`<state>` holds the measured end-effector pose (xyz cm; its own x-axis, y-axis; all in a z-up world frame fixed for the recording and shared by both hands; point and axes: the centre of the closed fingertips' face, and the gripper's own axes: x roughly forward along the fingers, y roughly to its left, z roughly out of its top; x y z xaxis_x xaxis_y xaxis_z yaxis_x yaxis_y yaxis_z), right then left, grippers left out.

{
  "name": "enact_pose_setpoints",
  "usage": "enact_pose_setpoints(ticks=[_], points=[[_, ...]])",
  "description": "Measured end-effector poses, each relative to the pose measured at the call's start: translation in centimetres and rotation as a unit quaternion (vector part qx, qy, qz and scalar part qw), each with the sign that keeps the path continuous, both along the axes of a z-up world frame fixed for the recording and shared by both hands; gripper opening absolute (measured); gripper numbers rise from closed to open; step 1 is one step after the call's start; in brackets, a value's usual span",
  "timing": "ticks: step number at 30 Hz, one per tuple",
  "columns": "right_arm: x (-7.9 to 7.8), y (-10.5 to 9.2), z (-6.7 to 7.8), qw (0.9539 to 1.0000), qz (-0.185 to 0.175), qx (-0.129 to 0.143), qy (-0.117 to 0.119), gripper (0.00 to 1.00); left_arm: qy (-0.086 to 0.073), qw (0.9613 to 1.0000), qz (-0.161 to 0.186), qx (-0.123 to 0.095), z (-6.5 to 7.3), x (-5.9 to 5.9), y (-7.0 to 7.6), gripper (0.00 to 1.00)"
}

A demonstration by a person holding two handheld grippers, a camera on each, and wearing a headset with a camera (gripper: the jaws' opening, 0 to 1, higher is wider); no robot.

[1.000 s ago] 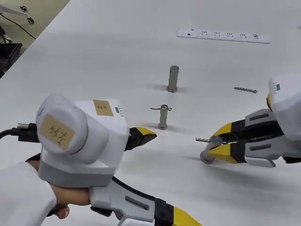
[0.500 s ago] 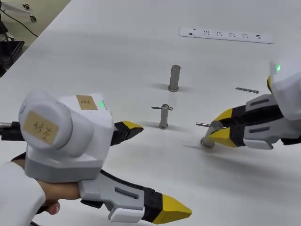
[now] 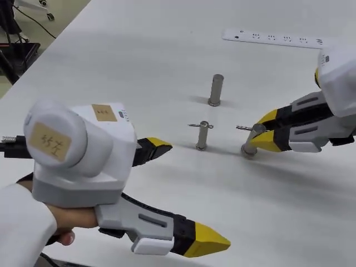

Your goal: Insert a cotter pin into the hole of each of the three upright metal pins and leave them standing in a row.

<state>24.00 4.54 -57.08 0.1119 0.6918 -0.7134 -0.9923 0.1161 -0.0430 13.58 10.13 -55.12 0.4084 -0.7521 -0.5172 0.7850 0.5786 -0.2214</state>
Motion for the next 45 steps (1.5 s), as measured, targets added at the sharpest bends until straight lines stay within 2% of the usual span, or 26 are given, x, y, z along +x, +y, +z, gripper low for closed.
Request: enact_pose_setpoints(ticks=[10, 15, 18, 21, 26, 33, 35, 37, 39, 40, 42, 44, 45], points=[[0.0, 0.7, -0.4, 0.9999, 0.012, -0.003, -0.001, 0.08, -0.004, 1.0000, 0.003, -0.001, 0.4, 0.3, 0.2, 0.99], [0.0, 0.7, -0.5, 0.9999, 0.013, -0.002, -0.005, 0.08, 0.000, 1.0000, 0.003, -0.002, 0.4, 0.3, 0.2, 0.99], [0.0, 0.7, -0.7, 1.0000, 0.004, 0.004, 0.008, 0.08, 0.000, 1.0000, 0.000, 0.000, 0.3, 0.2, 0.2, 0.99], [-0.2, 0.7, -0.6, 0.9999, 0.011, 0.009, 0.003, 0.08, 0.004, 1.0000, -0.004, 0.003, 0.1, 0.0, 0.1, 0.99], [-0.2, 0.9, -0.5, 0.9998, 0.005, 0.012, 0.012, 0.08, 0.008, 0.9999, -0.006, 0.006, 0.0, -0.2, 0.1, 0.99], [-0.7, 1.0, -0.2, 0.9995, 0.023, 0.017, -0.014, 0.10, 0.005, 0.9999, 0.009, -0.004, 0.4, 0.3, 0.5, 0.99], [-0.4, 1.0, 0.2, 0.9995, 0.009, 0.020, -0.022, 0.15, 0.003, 0.9999, 0.010, -0.005, 0.6, 0.3, 0.5, 0.99], [-0.2, 0.8, 0.9, 0.9990, 0.001, 0.023, -0.039, 0.22, 0.003, 0.9999, 0.013, -0.006, 0.7, 0.4, 0.6, 0.99], [-0.7, 0.8, 2.1, 0.9985, -0.020, 0.043, -0.028, 0.29, 0.001, 0.9998, 0.019, -0.009, 0.9, 0.6, 0.8, 0.99], [-1.0, 0.8, 3.0, 0.9972, -0.032, 0.062, -0.026, 0.32, -0.002, 0.9997, 0.024, -0.009, 1.1, 0.8, 0.9, 0.99], [-1.5, 0.5, 4.2, 0.9950, -0.053, 0.081, -0.026, 0.39, -0.007, 0.9993, 0.034, -0.013, 1.5, 1.2, 1.2, 0.99], [-1.9, -0.1, 4.8, 0.9932, -0.075, 0.087, -0.021, 0.48, -0.010, 0.9988, 0.043, -0.021, 1.9, 1.5, 1.3, 0.99], [-2.0, -0.7, 5.1, 0.9913, -0.097, 0.087, -0.022, 0.52, -0.011, 0.9986, 0.046, -0.025, 2.1, 1.6, 1.4, 0.99]])
